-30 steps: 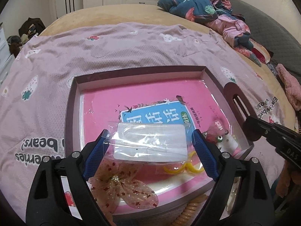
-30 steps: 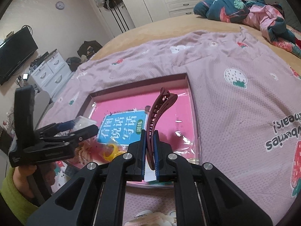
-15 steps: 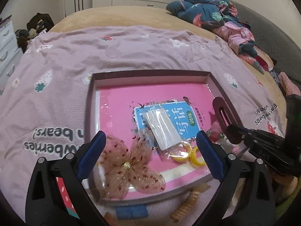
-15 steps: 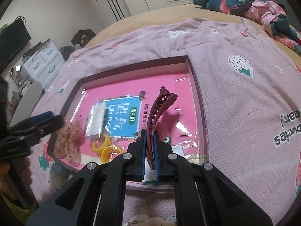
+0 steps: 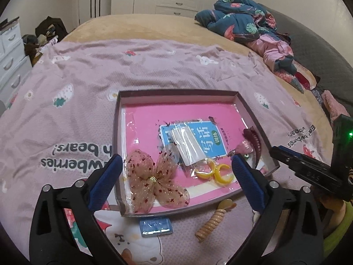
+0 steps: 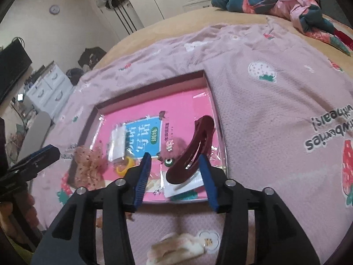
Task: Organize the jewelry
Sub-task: 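Open both tools and withdraw them from the box back over the bed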
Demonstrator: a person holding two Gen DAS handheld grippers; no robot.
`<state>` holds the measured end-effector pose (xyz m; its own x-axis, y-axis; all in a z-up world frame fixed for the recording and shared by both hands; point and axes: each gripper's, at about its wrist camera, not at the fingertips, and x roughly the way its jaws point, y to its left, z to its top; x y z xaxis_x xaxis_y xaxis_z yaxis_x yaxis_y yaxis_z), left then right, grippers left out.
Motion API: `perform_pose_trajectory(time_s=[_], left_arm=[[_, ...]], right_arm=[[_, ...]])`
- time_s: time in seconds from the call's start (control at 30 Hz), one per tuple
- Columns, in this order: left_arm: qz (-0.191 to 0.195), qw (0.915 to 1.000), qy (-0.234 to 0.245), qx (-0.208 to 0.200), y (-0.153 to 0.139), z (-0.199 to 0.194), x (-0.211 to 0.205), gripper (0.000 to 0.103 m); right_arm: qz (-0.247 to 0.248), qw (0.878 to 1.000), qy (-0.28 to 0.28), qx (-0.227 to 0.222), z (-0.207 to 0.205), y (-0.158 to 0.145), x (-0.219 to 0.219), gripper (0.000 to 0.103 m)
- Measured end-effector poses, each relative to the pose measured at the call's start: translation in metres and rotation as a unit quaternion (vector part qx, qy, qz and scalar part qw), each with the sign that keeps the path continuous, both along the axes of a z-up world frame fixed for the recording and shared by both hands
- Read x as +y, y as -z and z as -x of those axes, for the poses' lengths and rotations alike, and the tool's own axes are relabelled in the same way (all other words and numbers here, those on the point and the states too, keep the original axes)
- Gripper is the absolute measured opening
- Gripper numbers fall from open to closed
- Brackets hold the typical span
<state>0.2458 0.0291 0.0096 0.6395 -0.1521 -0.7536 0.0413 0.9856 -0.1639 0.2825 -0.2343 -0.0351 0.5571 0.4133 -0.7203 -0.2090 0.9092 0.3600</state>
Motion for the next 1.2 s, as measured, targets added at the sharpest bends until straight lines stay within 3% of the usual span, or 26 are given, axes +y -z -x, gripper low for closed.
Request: perform_pose_trajectory(time_s=[0.2,0.37,1.2], left_arm=[[-0.007,0.9997,0.002,-0.023,-0.017,0.012,-0.001,0.093],[-0.003,0.9994,-0.002,-0.035,-0.029,0.024,0.002,0.094],[0.003,0.9944,-0.023,-0.104,-0.085,0.091,0.021,0.094]], right_arm=[[-0.01,1.0,0.014,-0.023,0.017,-0.025,-0.009,0.065],[-0.003,0.998,0.009,-0.059,0.033,-0.049,-0.009,0.088],[0.002,0.988,-0.007,-0.156,0.109,-0.129,-0.008,0.095]])
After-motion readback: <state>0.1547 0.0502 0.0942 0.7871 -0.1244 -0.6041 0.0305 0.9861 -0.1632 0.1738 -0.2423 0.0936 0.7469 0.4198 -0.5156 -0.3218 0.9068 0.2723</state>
